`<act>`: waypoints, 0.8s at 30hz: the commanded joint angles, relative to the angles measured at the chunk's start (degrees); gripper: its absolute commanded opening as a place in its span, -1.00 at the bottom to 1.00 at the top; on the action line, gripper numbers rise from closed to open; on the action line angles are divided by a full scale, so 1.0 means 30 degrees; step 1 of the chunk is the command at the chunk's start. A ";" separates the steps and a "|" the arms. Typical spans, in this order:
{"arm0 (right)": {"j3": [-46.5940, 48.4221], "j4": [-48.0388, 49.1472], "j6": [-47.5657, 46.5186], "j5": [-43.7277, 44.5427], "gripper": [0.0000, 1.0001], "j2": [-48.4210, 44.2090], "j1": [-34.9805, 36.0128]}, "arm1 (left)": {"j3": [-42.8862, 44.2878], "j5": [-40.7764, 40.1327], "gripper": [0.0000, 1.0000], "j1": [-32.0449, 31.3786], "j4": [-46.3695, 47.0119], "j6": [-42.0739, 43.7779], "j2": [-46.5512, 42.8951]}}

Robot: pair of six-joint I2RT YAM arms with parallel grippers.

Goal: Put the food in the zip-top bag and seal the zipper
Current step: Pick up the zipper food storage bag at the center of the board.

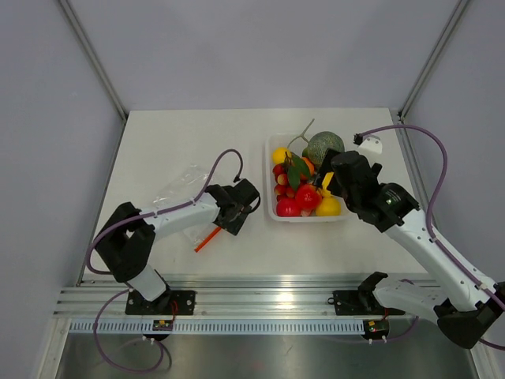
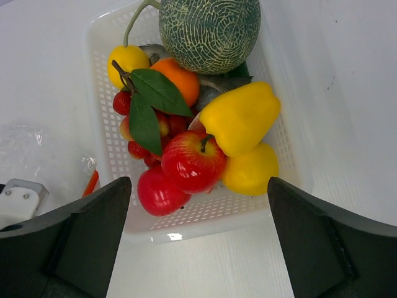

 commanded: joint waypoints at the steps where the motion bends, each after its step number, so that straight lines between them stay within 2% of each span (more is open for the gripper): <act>1: 0.0146 0.0318 -0.0413 0.0435 0.99 0.0212 0.0091 | -0.0219 0.0038 0.72 -0.0415 -0.0031 0.0355 0.0405; 11: -0.0205 0.1165 -0.0355 -0.0237 0.99 0.0418 0.0092 | -0.0074 -0.1893 0.54 -0.0387 0.0702 0.0531 0.2339; 18: -0.0381 0.1021 -0.0238 -0.0297 0.99 0.0476 0.0092 | -0.0394 -0.2716 0.38 -0.0357 0.1053 0.0239 0.1990; 22: -0.0498 0.1167 -0.0237 -0.0560 0.99 0.0476 0.0092 | -0.0308 -0.2950 0.14 -0.0386 0.1142 0.0238 0.1842; 24: -0.0498 0.1372 -0.0209 -0.0911 0.99 0.0476 0.0092 | -0.0278 -0.2979 0.10 -0.0328 0.1229 0.0326 0.1930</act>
